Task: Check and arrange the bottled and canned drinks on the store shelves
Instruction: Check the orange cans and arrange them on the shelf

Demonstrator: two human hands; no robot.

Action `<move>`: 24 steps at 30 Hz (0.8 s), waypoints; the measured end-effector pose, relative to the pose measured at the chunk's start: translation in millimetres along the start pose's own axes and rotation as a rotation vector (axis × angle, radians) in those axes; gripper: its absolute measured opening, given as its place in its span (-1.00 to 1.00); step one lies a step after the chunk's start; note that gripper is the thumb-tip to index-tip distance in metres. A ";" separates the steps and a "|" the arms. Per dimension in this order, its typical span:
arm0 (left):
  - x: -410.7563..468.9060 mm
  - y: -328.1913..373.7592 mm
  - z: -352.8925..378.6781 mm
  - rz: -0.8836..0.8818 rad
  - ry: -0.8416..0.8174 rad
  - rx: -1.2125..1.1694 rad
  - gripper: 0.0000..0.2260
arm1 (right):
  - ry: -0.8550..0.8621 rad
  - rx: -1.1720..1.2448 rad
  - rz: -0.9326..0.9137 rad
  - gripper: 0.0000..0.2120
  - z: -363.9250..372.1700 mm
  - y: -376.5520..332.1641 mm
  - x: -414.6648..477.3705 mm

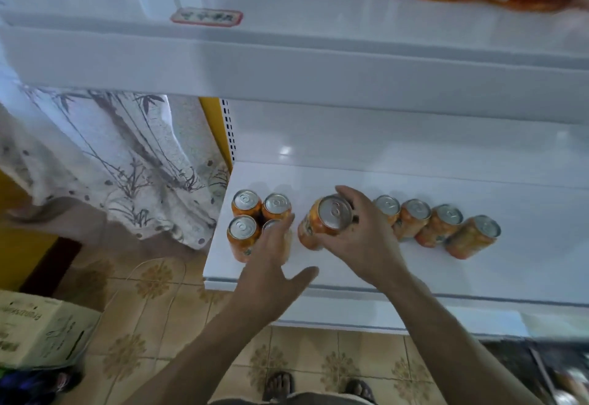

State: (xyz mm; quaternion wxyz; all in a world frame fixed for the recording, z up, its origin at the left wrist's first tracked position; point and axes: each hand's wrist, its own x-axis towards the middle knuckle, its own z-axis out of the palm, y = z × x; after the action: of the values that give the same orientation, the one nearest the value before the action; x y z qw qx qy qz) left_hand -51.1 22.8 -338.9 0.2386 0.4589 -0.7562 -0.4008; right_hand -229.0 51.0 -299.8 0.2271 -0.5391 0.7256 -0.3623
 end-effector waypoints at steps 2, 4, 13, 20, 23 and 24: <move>6.3 9.0 4.3 0.090 0.012 -0.087 -0.17 | 0.041 0.022 -0.065 -0.23 -12.9 -13.1 -23.4; 8.7 21.2 8.4 0.156 -0.026 -0.194 -0.21 | 0.078 0.025 -0.132 -0.28 -26.6 -25.9 -44.6; -1.3 70.2 21.8 0.393 -0.049 -0.438 -0.33 | 0.257 -0.069 -0.429 -0.38 -77.4 -49.1 -86.9; -8.9 77.5 25.4 0.348 -0.082 -0.449 -0.29 | 0.209 0.173 -0.281 -0.41 -92.1 -33.8 -84.7; -17.9 82.9 17.8 0.254 -0.103 -0.506 -0.27 | 0.179 0.893 0.153 -0.35 -91.3 -18.3 -73.4; -19.6 85.8 15.5 0.242 -0.089 -0.503 -0.28 | 0.149 1.074 0.283 -0.34 -89.4 -13.3 -68.6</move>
State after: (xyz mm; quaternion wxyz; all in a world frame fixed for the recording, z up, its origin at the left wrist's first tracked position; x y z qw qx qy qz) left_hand -96.5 68.2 -276.7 0.3574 0.2738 -0.6921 -0.5642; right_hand -263.6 138.9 -237.0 0.4643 -0.2180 0.5187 -0.6840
